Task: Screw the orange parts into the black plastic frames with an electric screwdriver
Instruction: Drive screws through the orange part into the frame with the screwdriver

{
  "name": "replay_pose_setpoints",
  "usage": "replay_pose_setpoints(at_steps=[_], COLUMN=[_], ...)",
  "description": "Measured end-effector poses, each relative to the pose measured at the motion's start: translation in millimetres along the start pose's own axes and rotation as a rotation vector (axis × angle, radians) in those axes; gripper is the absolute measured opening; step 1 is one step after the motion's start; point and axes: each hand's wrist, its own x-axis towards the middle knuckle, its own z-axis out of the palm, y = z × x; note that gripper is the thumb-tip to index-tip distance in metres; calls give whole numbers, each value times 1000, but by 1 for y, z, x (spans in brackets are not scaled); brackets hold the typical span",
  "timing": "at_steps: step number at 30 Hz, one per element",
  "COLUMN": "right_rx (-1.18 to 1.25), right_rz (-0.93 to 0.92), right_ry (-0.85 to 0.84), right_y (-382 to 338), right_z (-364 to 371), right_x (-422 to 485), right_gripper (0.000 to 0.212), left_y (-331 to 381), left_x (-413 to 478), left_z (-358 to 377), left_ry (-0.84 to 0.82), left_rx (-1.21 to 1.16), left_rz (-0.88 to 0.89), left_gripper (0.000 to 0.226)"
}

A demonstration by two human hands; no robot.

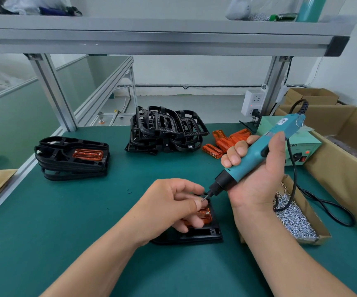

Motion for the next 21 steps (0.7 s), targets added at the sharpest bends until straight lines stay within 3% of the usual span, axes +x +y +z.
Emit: replay_pose_setpoints(at_steps=[5, 9, 12, 21], right_rx=[-6, -39, -88, -239], right_rz=[12, 20, 38, 26], right_ry=[-6, -55, -97, -176], right_y=[4, 12, 21, 38], right_z=[1, 6, 9, 16], right_x=[1, -1, -5, -18], right_gripper=[43, 39, 40, 44], left_y=[0, -5, -7, -7], left_x=[5, 7, 7, 9], left_z=[-32, -47, -47, -45], left_ry=[261, 177, 88, 77], left_rx=[452, 729, 796, 845], left_rz=[153, 99, 38, 39], left_gripper=[19, 24, 32, 40])
